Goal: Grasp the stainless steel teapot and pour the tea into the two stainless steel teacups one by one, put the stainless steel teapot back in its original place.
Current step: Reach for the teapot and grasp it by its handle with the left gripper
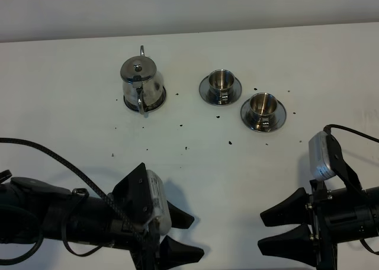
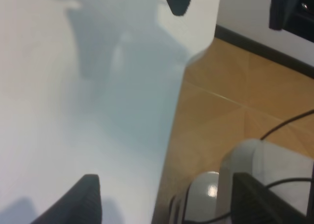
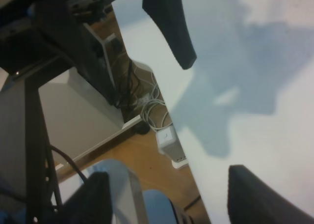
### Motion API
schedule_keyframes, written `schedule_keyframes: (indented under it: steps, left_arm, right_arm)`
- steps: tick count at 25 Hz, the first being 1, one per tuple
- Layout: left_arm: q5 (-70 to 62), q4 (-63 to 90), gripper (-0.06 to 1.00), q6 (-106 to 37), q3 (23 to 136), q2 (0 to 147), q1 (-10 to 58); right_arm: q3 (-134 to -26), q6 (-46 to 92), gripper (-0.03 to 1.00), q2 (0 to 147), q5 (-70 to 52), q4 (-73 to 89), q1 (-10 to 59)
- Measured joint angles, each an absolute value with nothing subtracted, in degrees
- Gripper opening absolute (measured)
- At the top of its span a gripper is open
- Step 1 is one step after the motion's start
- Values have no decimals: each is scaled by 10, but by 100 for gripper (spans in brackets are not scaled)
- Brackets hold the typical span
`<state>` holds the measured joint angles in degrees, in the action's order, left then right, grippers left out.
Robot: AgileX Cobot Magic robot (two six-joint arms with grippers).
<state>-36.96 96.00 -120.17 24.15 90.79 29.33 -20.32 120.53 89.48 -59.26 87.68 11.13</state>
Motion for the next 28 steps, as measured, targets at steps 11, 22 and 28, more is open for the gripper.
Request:
schedule_keyframes:
  steps: [11, 22, 28]
  left_arm:
    - [-246, 992, 59, -1097, 322, 834, 293]
    - [-49, 993, 59, -952, 416, 817, 293]
    - [-43, 994, 59, -910, 466, 817, 293]
  right_arm:
    - [-289, 1022, 50, 799, -469, 850, 111]
    - [-345, 737, 50, 743, -318, 718, 111]
    - [-403, 422, 50, 720, -330, 422, 111]
